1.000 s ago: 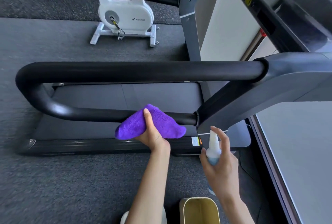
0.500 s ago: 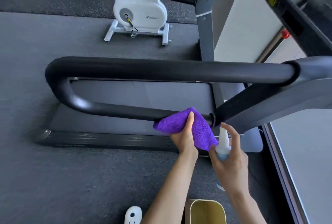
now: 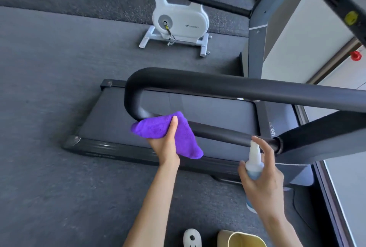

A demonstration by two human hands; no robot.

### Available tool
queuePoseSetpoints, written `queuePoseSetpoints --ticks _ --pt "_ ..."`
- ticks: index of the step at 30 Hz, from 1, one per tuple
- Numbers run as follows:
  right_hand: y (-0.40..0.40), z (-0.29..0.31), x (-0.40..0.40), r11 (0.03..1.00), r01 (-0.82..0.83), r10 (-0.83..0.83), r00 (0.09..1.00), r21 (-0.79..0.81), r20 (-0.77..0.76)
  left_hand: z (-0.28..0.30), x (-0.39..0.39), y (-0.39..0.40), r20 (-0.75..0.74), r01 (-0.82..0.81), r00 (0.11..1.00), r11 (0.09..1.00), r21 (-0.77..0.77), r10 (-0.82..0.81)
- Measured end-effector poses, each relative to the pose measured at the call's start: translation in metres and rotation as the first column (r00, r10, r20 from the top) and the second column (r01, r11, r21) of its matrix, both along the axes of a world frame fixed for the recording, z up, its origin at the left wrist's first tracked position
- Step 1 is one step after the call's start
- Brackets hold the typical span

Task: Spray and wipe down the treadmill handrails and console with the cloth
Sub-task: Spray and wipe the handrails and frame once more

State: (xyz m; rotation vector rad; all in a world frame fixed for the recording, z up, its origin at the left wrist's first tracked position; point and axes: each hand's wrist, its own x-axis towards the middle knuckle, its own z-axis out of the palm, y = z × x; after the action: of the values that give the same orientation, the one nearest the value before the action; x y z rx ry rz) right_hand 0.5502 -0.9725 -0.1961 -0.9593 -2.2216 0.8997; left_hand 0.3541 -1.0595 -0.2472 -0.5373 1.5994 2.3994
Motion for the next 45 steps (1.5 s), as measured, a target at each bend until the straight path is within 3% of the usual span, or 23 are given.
queuePoseSetpoints --ticks 5,10,15,23,25,28,33,36,45 --pt "-0.019 0.006 -0.022 1.0 0.008 -0.008 1.0 0.026 -0.009 0.017 -0.043 -0.057 -0.213 0.074 0.974 0.997 -0.014 -0.075" --pt "-0.037 0.006 -0.043 0.998 0.005 -0.004 1.0 0.055 -0.021 0.044 -0.091 -0.099 -0.469 0.203 0.818 0.93 -0.305 -0.333" --pt "-0.052 0.006 -0.058 0.998 -0.028 0.031 0.998 0.056 -0.054 0.085 -0.117 -0.101 -0.55 0.181 0.62 0.784 -0.593 -0.559" --pt "-0.056 0.012 -0.067 0.998 -0.003 0.009 0.996 0.067 -0.091 0.13 -0.113 -0.088 -0.653 0.084 0.445 0.755 -0.65 -0.612" --pt "-0.051 0.015 -0.064 0.998 0.007 0.001 0.995 0.07 -0.104 0.151 -0.114 -0.081 -0.651 0.034 0.336 0.7 -0.713 -0.68" --pt "-0.042 0.021 -0.056 0.998 0.004 0.003 0.994 0.058 -0.105 0.183 -0.109 -0.067 -0.55 -0.163 0.182 0.526 -0.834 -0.815" --pt "-0.027 0.034 -0.042 0.996 0.069 -0.062 0.993 0.062 -0.105 0.207 -0.094 -0.032 -0.352 -0.448 0.006 0.312 -0.837 -0.936" --pt "-0.019 0.044 -0.034 0.994 0.078 -0.07 0.992 0.072 -0.107 0.209 -0.089 -0.019 -0.297 -0.506 -0.039 0.275 -0.817 -0.954" --pt "0.006 0.064 -0.019 0.993 0.076 -0.058 0.981 0.092 -0.182 0.212 -0.045 0.029 -0.255 -0.576 -0.146 0.292 -0.764 -0.956"
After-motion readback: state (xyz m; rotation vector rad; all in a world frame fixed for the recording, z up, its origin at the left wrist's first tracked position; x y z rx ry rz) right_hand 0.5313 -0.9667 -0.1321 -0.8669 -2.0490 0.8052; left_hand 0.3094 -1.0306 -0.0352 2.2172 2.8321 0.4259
